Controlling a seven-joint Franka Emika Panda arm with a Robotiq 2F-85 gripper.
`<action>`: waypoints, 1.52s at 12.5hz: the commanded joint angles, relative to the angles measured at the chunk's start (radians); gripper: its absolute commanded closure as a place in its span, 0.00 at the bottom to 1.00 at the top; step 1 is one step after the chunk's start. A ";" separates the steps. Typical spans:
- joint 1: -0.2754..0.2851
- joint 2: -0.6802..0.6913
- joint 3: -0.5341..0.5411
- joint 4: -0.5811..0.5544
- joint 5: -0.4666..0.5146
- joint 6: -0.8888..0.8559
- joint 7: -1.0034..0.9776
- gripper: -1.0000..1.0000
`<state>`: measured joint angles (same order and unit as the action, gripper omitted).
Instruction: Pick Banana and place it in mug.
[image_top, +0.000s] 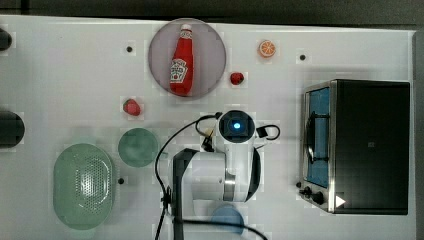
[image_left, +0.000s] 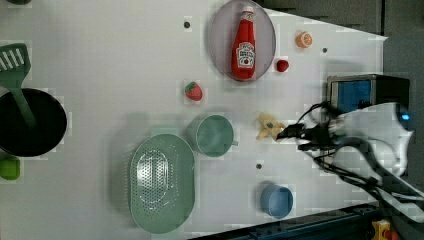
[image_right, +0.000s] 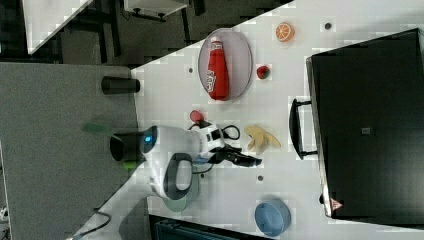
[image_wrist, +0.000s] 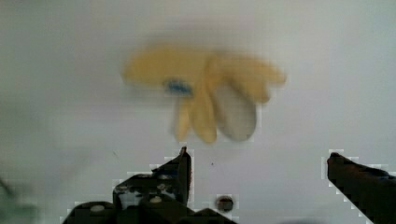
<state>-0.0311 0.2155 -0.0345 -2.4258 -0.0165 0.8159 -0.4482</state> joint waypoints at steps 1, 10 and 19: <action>0.013 0.025 0.000 0.049 0.008 0.132 -0.292 0.00; 0.017 0.176 0.002 0.025 0.008 0.309 -0.300 0.15; 0.014 0.059 -0.002 0.022 0.010 0.305 -0.298 0.70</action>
<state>0.0009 0.3577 -0.0409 -2.4219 -0.0237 1.1318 -0.7217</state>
